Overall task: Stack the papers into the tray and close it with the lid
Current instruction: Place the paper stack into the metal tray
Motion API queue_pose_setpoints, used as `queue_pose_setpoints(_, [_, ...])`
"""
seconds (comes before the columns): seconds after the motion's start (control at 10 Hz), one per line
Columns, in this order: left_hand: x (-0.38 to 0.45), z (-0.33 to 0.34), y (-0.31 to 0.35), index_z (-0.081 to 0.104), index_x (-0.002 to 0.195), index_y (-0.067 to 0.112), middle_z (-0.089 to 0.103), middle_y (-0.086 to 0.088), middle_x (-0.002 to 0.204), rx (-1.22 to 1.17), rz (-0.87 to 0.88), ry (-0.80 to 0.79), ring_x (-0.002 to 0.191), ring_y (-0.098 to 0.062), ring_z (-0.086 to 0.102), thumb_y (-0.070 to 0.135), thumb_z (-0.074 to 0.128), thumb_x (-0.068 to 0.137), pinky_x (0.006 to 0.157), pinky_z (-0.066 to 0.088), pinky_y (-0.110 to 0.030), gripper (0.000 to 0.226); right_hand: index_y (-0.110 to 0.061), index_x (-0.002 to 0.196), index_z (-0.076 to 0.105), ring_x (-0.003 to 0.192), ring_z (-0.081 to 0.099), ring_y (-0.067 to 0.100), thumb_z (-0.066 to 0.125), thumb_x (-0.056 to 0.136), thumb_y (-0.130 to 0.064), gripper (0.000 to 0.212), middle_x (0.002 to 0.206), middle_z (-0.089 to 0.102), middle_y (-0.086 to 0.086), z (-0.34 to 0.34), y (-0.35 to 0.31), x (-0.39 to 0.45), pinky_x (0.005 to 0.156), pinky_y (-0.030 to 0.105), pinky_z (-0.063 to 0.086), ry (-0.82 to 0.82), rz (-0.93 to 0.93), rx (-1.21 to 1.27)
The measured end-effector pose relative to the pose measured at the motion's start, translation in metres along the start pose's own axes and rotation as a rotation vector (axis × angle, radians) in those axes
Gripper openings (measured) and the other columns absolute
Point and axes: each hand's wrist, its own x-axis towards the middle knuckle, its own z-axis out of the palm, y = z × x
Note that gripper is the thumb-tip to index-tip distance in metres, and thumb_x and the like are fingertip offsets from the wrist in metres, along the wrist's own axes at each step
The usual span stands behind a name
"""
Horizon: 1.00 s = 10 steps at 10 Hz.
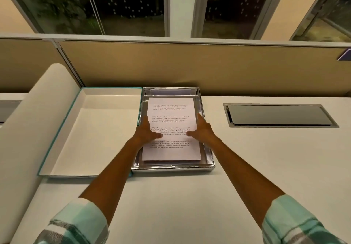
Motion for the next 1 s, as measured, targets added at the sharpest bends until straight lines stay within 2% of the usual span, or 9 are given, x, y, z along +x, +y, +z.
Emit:
queue_pose_setpoints(0.2, [-0.032, 0.008, -0.020, 0.006, 0.149, 0.015, 0.035, -0.011, 0.149, 0.036, 0.032, -0.205, 0.138, -0.032, 0.036, 0.001, 0.087, 0.061, 0.110, 0.041, -0.050, 0.120, -0.018, 0.151, -0.021, 0.136, 0.042, 0.028, 0.087, 0.067, -0.024, 0.137, 0.157, 0.027, 0.007, 0.014, 0.016, -0.049, 0.108, 0.039, 0.039, -0.241, -0.062, -0.180])
queue_pose_setpoints(0.3, [-0.043, 0.018, -0.030, -0.009, 0.151, 0.013, 0.024, -0.010, 0.154, 0.246, 0.056, -0.181, 0.140, -0.028, 0.032, 0.008, 0.085, 0.066, 0.113, 0.037, -0.045, 0.126, -0.020, 0.149, -0.025, 0.129, 0.047, 0.028, 0.084, 0.072, -0.025, 0.134, 0.151, 0.032, 0.015, 0.025, 0.022, -0.057, 0.107, 0.039, 0.042, -0.180, 0.000, -0.314])
queue_pose_setpoints(0.4, [-0.045, 0.023, -0.035, -0.013, 0.151, 0.013, 0.018, -0.012, 0.156, 0.358, 0.083, -0.160, 0.141, -0.027, 0.030, 0.006, 0.078, 0.074, 0.116, 0.033, -0.041, 0.120, -0.021, 0.155, -0.001, 0.131, 0.045, 0.032, 0.069, 0.085, -0.041, 0.101, 0.147, 0.036, 0.019, 0.030, 0.014, -0.057, 0.108, 0.041, 0.039, -0.123, 0.058, -0.373])
queue_pose_setpoints(0.5, [-0.044, 0.026, -0.036, -0.003, 0.153, 0.015, 0.021, -0.017, 0.155, 0.341, -0.003, -0.086, 0.139, -0.033, 0.034, -0.002, 0.069, 0.080, 0.114, 0.035, -0.043, 0.103, -0.013, 0.149, 0.028, 0.135, 0.039, 0.035, 0.029, 0.096, -0.059, 0.070, 0.149, 0.038, 0.017, 0.027, 0.016, -0.051, 0.109, 0.045, 0.034, -0.063, -0.010, -0.346])
queue_pose_setpoints(0.6, [-0.047, 0.032, -0.039, -0.006, 0.153, 0.013, 0.027, -0.017, 0.149, 0.430, 0.036, -0.010, 0.134, -0.029, 0.040, 0.001, 0.068, 0.081, 0.109, 0.042, -0.040, 0.104, -0.017, 0.152, 0.020, 0.136, 0.039, 0.034, 0.036, 0.099, -0.048, 0.064, 0.151, 0.035, 0.017, 0.033, 0.014, -0.052, 0.110, 0.045, 0.035, -0.085, 0.052, -0.245])
queue_pose_setpoints(0.7, [-0.046, 0.036, -0.044, -0.004, 0.152, 0.012, 0.033, -0.018, 0.145, 0.460, 0.051, 0.013, 0.131, -0.029, 0.044, 0.001, 0.070, 0.079, 0.107, 0.044, -0.039, 0.104, -0.019, 0.154, -0.005, 0.129, 0.047, 0.030, 0.065, 0.089, -0.029, 0.097, 0.146, 0.034, 0.019, 0.038, 0.015, -0.045, 0.109, 0.041, 0.042, -0.143, 0.069, -0.506])
queue_pose_setpoints(0.8, [-0.044, 0.035, -0.044, 0.004, 0.152, 0.011, 0.038, -0.017, 0.142, 0.454, 0.065, 0.029, 0.127, -0.028, 0.047, 0.002, 0.071, 0.078, 0.104, 0.047, -0.040, 0.100, -0.011, 0.153, 0.013, 0.134, 0.041, 0.036, 0.044, 0.097, -0.047, 0.073, 0.149, 0.034, 0.020, 0.039, 0.014, -0.044, 0.111, 0.046, 0.037, -0.121, 0.096, -0.592])
queue_pose_setpoints(0.9, [-0.046, 0.036, -0.045, 0.011, 0.150, 0.012, 0.040, -0.016, 0.139, 0.417, 0.063, 0.044, 0.123, -0.027, 0.049, 0.000, 0.072, 0.076, 0.102, 0.050, -0.040, 0.097, -0.015, 0.153, -0.008, 0.139, 0.034, 0.034, 0.067, 0.088, -0.017, 0.100, 0.153, 0.026, 0.021, 0.040, 0.010, -0.044, 0.113, 0.043, 0.036, -0.075, 0.242, -0.323])
queue_pose_setpoints(1.0, [-0.045, 0.036, -0.048, 0.015, 0.149, 0.012, 0.042, -0.014, 0.139, 0.406, 0.082, 0.049, 0.123, -0.026, 0.050, 0.001, 0.072, 0.076, 0.101, 0.050, -0.039, 0.093, -0.014, 0.154, -0.005, 0.142, 0.028, 0.037, 0.059, 0.093, -0.023, 0.089, 0.154, 0.023, 0.023, 0.042, 0.010, -0.046, 0.115, 0.045, 0.031, -0.063, 0.248, -0.259])
